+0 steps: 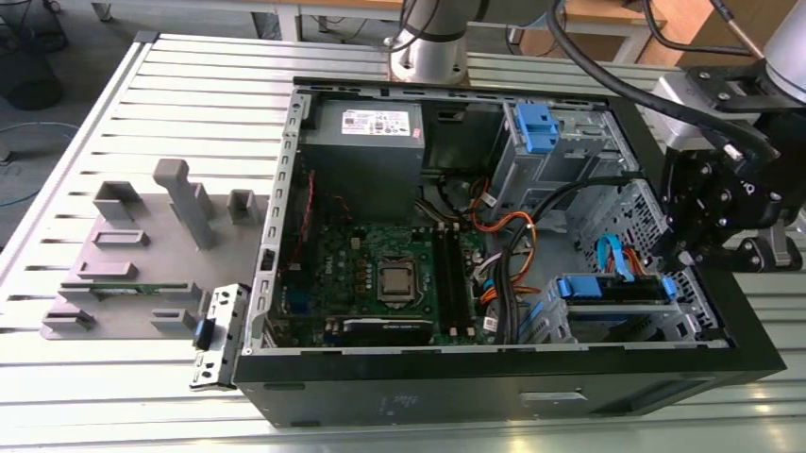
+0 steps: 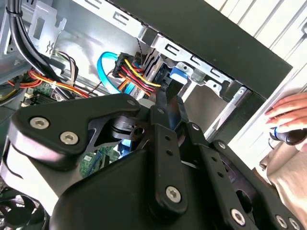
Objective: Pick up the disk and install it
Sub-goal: 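Insert the second disk wire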
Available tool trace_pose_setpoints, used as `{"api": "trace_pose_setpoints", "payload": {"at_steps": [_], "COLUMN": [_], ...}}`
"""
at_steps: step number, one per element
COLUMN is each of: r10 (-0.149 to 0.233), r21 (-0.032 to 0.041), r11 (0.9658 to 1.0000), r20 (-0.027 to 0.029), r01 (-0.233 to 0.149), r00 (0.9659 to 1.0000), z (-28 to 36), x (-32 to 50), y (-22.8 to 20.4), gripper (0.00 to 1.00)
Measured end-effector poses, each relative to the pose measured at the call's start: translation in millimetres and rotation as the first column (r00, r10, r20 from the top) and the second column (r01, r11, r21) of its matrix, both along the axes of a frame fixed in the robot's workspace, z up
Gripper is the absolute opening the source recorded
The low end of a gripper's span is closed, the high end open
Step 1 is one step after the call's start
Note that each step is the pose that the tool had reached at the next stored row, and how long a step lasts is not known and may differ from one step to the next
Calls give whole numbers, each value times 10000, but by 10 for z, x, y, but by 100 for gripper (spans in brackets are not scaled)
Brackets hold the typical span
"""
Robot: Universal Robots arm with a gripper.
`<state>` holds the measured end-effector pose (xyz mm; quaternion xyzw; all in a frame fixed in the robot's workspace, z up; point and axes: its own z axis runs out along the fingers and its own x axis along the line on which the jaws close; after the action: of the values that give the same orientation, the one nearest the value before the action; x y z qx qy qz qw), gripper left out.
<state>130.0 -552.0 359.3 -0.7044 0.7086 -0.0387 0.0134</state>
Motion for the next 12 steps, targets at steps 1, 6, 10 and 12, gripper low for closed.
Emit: {"api": "trace_pose_setpoints", "payload": {"at_steps": [1,6,10,12], "r10": [0,0,-1,0], "r21": [1,-1,1,2], "r11": [10000,10000,10000,10000], "r20": [0,-491,-828,-859], "r01": [0,0,1,0], "r00": [10000,9988,9966,9963], "z": [0,-5,-6,-7], "x": [0,10,16,17], "y": [0,0,1,0], "gripper": [24,24,24,24]}}
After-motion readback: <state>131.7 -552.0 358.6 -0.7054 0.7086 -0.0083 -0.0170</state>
